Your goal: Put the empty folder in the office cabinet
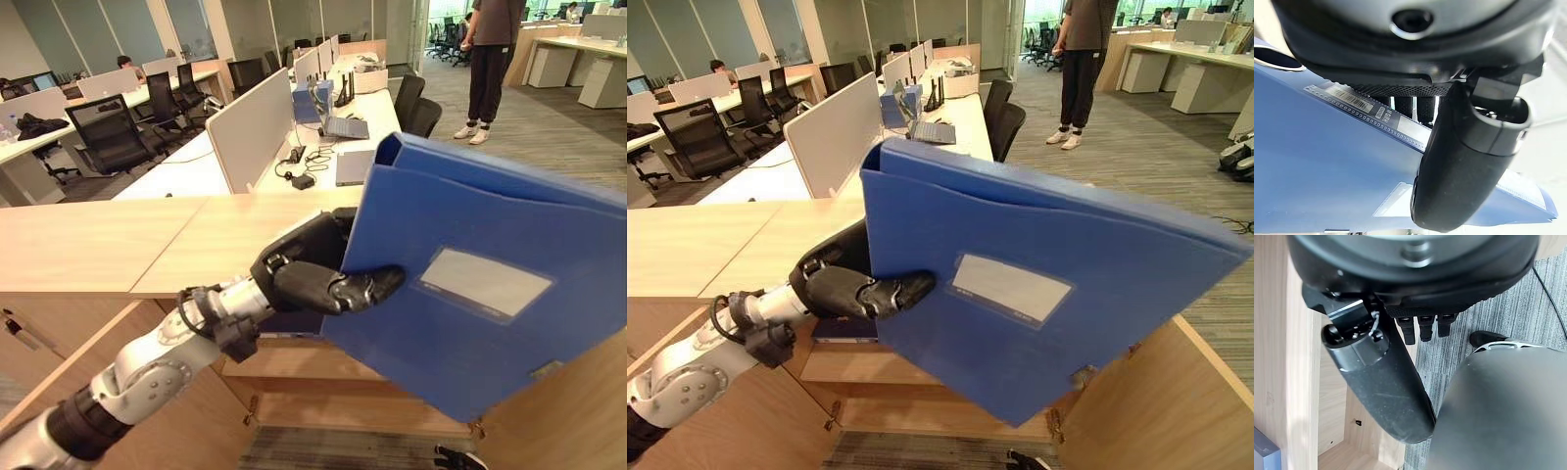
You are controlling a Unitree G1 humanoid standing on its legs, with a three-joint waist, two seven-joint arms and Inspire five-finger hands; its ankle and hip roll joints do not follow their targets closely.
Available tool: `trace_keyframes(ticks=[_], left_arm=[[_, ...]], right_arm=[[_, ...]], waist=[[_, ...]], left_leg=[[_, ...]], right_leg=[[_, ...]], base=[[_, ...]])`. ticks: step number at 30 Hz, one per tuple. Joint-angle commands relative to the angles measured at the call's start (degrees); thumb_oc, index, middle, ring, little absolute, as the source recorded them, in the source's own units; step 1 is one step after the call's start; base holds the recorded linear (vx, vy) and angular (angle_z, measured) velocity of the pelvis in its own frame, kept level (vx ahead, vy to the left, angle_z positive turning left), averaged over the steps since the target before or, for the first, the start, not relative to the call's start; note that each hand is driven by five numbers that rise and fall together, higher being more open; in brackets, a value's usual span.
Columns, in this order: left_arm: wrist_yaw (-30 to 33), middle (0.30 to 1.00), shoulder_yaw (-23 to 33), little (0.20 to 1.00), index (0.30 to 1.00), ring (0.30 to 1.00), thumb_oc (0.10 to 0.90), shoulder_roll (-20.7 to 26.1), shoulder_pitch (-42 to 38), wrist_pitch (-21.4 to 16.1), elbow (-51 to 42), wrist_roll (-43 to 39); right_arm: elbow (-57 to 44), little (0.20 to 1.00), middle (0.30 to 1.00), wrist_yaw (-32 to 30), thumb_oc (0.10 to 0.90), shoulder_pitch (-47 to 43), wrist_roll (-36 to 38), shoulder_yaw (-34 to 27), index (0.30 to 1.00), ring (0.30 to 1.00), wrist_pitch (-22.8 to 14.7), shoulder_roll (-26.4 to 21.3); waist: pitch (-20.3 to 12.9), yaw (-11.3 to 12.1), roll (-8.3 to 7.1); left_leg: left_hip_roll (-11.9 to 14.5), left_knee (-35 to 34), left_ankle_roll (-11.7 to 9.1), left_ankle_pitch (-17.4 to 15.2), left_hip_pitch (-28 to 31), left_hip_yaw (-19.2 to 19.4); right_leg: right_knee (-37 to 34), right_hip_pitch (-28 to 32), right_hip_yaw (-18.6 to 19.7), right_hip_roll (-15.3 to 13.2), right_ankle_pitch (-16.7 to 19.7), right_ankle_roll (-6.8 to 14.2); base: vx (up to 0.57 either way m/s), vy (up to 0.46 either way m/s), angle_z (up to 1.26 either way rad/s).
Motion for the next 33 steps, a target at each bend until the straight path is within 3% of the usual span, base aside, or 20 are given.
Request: trace_keyframes(ticks=[1, 8, 19, 24, 27, 33], left_arm=[[-1.9, 0.300, 0.0, 0.300, 0.300, 0.300, 0.400, 3.2, -10.6, -4.0, -2.5, -5.5], [-2.1, 0.300, 0.6, 0.300, 0.300, 0.300, 0.400, 4.6, -6.4, -3.7, -1.8, -2.2], [-0.1, 0.300, 10.0, 0.300, 0.300, 0.300, 0.400, 3.0, 4.8, -4.9, 1.4, -0.6], [1.4, 0.300, 17.6, 0.300, 0.300, 0.300, 0.400, 2.6, 11.2, -5.8, 5.1, 0.4], [2.0, 0.300, 21.4, 0.300, 0.300, 0.300, 0.400, 1.4, 14.6, -5.8, 6.6, 0.7], [1.8, 0.300, 23.7, 0.300, 0.300, 0.300, 0.400, 0.8, 16.7, -5.1, 6.9, 2.4]], right_arm=[[0.6, 0.900, 0.900, 1.0, 0.800, -7.5, 1.3, 1.5, 0.900, 0.900, -3.3, 2.2], [0.4, 0.900, 0.900, 1.2, 0.800, -7.7, 2.4, 0.9, 0.900, 0.900, -3.4, 2.4], [-5.3, 0.900, 0.900, 1.7, 0.800, -6.4, 15.0, -6.5, 0.900, 0.900, -3.9, -0.1], [-15.8, 0.900, 0.900, 1.7, 0.800, -3.7, 20.1, -11.4, 0.900, 0.900, -4.8, -3.6], [-19.6, 0.900, 0.900, 1.9, 0.800, -2.7, 21.5, -13.4, 0.900, 0.900, -5.0, -4.8], [-22.5, 0.900, 0.900, 1.8, 0.800, -2.7, 21.5, -14.8, 0.900, 0.900, -5.0, -6.3]], waist=[[1.8, 0.6, -1.51], [1.9, 1.2, -1.69], [2.2, 2.0, -2.29], [2.1, 2.3, -2.85], [2.0, 2.2, -3.05], [1.9, 2.2, -3.25]], left_leg=[[-1.7, 0.0, -1.2, -7.3, 6.8, 0.8], [-1.8, 0.0, -1.1, -7.2, 6.6, 0.7], [-1.7, 0.0, -1.3, -7.0, 6.4, 0.4], [-1.6, 0.0, -1.3, -7.0, 6.4, 0.3], [-1.7, 0.0, -1.3, -7.0, 6.2, 0.1], [-1.8, 0.0, -1.2, -7.1, 6.1, -0.1]], right_leg=[[2.9, -0.1, 0.5, 1.2, -4.9, 0.7], [3.1, -0.2, 0.5, 1.3, -4.9, 0.7], [3.2, -0.4, 0.2, 1.3, -4.8, 0.8], [3.0, -0.2, 0.0, 1.3, -4.8, 0.8], [2.8, -0.3, 0.1, 1.3, -4.7, 0.8], [2.7, -0.2, 0.0, 1.3, -4.6, 0.8]], base=[[0.00, 0.000, 0.00], [0.00, 0.000, 0.00], [0.00, 0.000, 0.00], [0.00, 0.000, 0.00], [0.00, 0.000, 0.00], [0.00, 0.000, 0.00]])
